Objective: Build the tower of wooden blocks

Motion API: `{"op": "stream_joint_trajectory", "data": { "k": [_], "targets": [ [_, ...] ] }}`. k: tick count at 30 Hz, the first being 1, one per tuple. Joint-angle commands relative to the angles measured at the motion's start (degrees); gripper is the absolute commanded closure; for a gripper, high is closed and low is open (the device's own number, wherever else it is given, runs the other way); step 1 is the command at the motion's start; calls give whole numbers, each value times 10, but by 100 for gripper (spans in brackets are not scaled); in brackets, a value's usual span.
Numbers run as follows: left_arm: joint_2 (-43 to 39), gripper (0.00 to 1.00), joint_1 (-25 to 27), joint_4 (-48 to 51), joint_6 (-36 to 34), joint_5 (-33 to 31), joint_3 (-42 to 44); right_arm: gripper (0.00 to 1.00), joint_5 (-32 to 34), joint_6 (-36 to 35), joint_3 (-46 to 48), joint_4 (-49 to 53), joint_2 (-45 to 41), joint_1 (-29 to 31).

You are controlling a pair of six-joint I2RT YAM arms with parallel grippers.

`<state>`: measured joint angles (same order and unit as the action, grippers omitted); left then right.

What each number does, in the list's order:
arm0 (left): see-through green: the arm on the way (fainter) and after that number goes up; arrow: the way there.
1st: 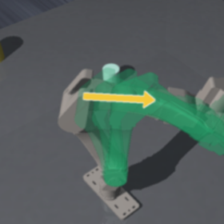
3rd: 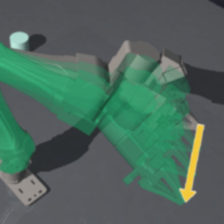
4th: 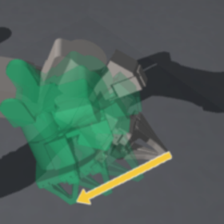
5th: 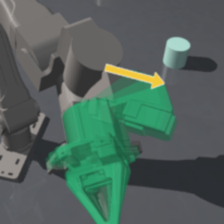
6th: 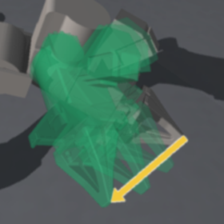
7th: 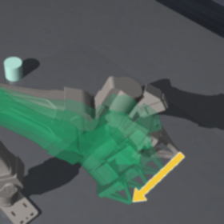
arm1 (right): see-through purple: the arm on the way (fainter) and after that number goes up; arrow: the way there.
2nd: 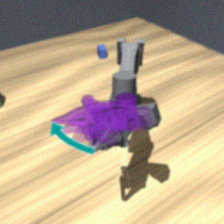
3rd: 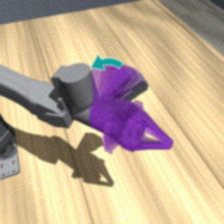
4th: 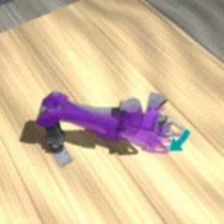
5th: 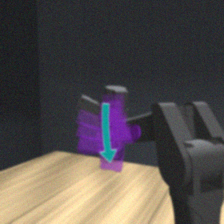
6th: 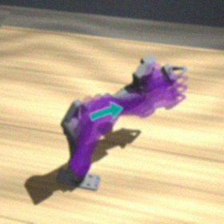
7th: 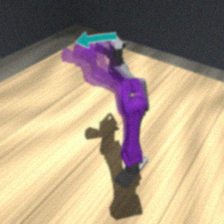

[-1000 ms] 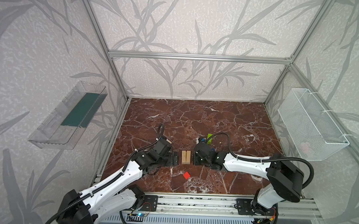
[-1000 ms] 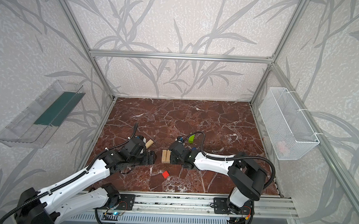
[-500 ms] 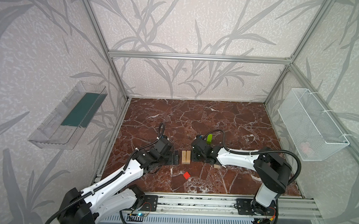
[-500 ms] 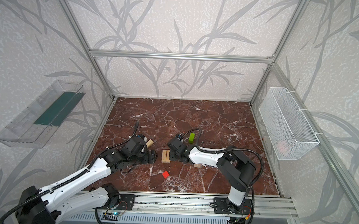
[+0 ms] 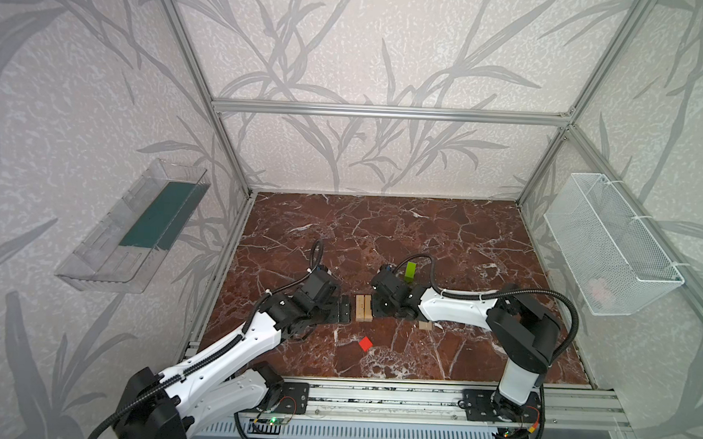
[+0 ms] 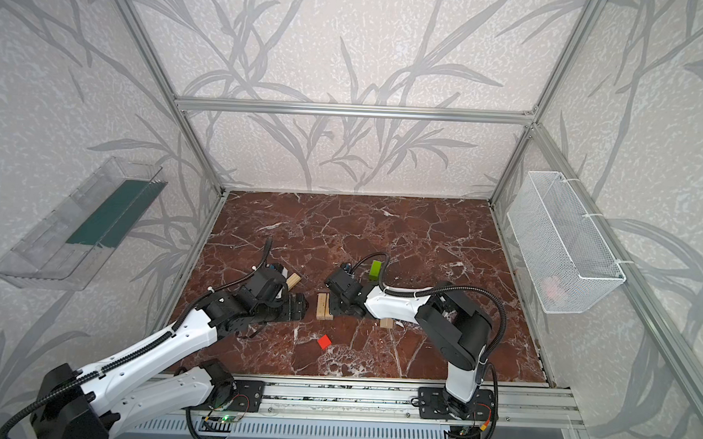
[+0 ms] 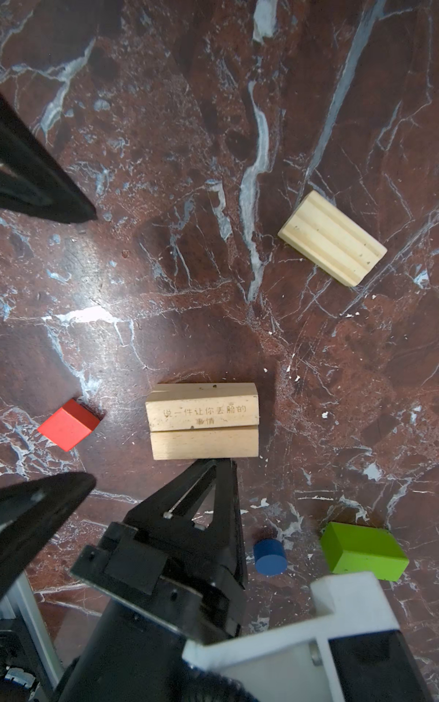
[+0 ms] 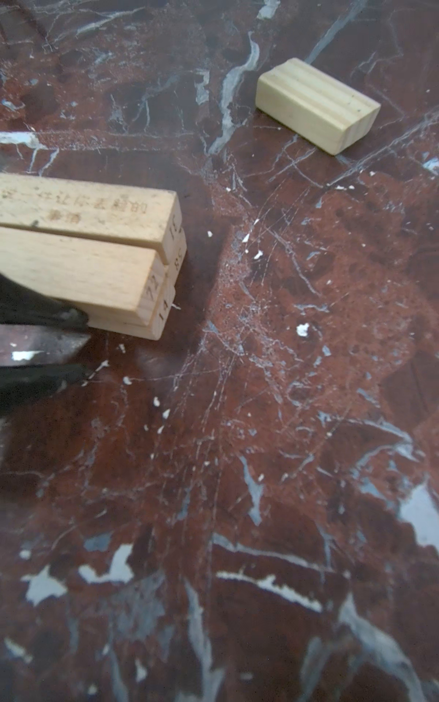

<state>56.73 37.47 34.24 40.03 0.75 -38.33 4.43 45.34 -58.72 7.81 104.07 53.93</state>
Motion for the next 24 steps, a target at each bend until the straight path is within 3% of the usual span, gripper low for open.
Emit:
{"op": "stream_joint_trajectory", "data": {
  "k": [1, 24],
  "targets": [
    [1, 0, -2, 4, -8, -6, -19, 79, 0, -6, -16, 1, 10, -2],
    [-3, 0, -2, 5, -6, -5, -17, 81, -1, 32, 39, 4, -38, 28]
  ]
}}
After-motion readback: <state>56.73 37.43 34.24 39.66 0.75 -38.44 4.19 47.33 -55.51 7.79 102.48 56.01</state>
